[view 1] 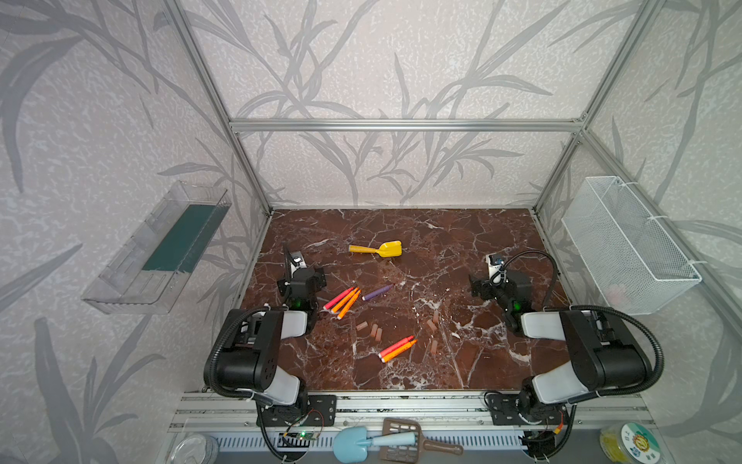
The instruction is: Insert the pens into the pen caps
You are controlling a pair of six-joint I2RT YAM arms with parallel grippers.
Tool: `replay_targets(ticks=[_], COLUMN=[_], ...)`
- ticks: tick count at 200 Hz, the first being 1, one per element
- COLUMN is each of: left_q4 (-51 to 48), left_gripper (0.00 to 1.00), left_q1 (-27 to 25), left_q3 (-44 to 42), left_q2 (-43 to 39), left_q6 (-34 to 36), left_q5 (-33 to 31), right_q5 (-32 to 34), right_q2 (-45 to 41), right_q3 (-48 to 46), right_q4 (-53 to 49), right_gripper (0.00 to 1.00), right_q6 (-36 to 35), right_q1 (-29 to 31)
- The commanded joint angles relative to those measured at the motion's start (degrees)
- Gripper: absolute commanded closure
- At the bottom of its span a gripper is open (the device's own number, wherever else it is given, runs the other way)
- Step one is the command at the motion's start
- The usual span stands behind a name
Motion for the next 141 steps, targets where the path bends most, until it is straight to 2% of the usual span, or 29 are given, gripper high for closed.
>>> replay_targets(ticks=[1,43,54,66,76,87,98,119,134,141], left_q4=[1.96,2.05,2.23,2.61,-3.34,-14.44,-22.42,-23.42,-27.61,-30.27], left_gripper=[0.01,0.01,0.01,0.01,0.01,0.01,0.01,0.01,0.01,0.01], left_q1=[0.28,0.31,0.29,0.13,-0.94,-2.13,-2.20,-2.90,-3.26,-3.40], left_q3=[1.56,1.50,1.41,1.32,2.90,6.07,7.96,7.17,6.86,6.95], left_q2=[0.56,0.51,0.47,0.01,-3.46,-8.75,-12.84,-17.47,-22.24,-24.96], left_q6=[1.27,1.24,1.30,1.94,2.50,2.33,-1.32,-4.69,-7.94,-10.03], left_q5=[-1.18,-1.23,-1.24,-1.40,-3.05,-3.89,-1.55,-0.88,0.16,1.31], right_q5=[-0.02,-0.37,0.10,2.31,5.84,8.65,9.05,3.90,2.39,0.98], right_q2=[0.58,0.41,0.05,-3.06,-6.66,-11.07,-15.50,-22.92,-26.78,-28.04], right_q3=[1.40,1.19,0.92,1.35,1.90,2.70,3.99,7.03,7.72,7.66], right_q4=[1.93,2.01,4.80,0.36,-4.88,-11.28,-17.76,-30.18,-34.56,-35.93], right_gripper=[0.01,0.01,0.01,0.01,0.01,0.01,0.01,0.01,0.01,0.01], right_q6=[-0.76,-1.21,-1.06,-1.41,-0.39,1.68,5.47,13.70,24.97,27.82], right_q1=[-0.34,-0.31,-0.22,0.60,1.42,1.79,1.80,1.80,1.80,1.80])
